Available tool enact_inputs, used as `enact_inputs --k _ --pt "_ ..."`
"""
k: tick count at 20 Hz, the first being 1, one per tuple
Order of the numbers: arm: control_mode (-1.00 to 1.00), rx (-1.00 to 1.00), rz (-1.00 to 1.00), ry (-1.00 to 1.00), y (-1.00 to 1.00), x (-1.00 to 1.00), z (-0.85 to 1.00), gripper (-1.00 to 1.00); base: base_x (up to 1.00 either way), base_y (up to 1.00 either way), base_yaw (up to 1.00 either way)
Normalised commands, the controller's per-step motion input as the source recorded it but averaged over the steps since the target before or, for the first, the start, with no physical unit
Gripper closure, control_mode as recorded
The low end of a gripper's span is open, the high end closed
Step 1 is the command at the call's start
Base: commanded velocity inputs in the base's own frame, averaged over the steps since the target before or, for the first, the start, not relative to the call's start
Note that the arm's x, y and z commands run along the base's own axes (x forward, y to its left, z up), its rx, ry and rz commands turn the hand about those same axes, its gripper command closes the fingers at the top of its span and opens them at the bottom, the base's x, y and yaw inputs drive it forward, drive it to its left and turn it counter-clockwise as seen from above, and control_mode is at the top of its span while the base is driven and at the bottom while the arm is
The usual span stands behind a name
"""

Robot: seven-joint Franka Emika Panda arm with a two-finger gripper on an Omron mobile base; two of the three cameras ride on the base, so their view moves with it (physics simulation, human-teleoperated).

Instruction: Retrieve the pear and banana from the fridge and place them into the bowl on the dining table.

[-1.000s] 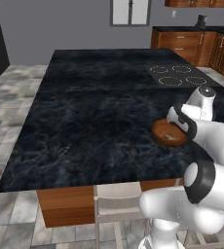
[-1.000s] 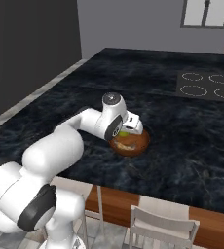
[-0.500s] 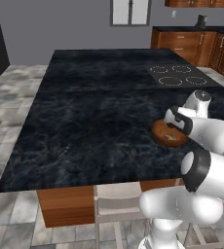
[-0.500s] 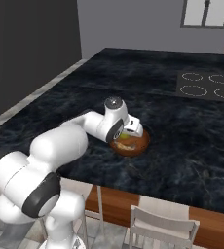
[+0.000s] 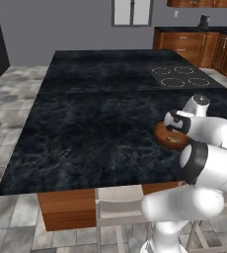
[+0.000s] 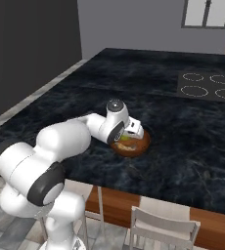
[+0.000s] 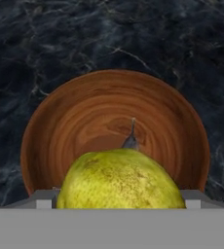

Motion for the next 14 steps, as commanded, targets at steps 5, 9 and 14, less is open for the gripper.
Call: enact_inputs --k 5,9,14 --pt "-1.00 0.00 0.00 0.00 0.00 0.21 -0.24 1.00 0.00 0.00 0.00" --pt "-1.00 0.00 0.00 0.00 0.00 0.22 -0.22 1.00 0.00 0.00 0.00" --pt "-1.00 0.00 0.00 0.00 -0.03 0.24 -0.22 1.00 0.00 0.00 0.00"
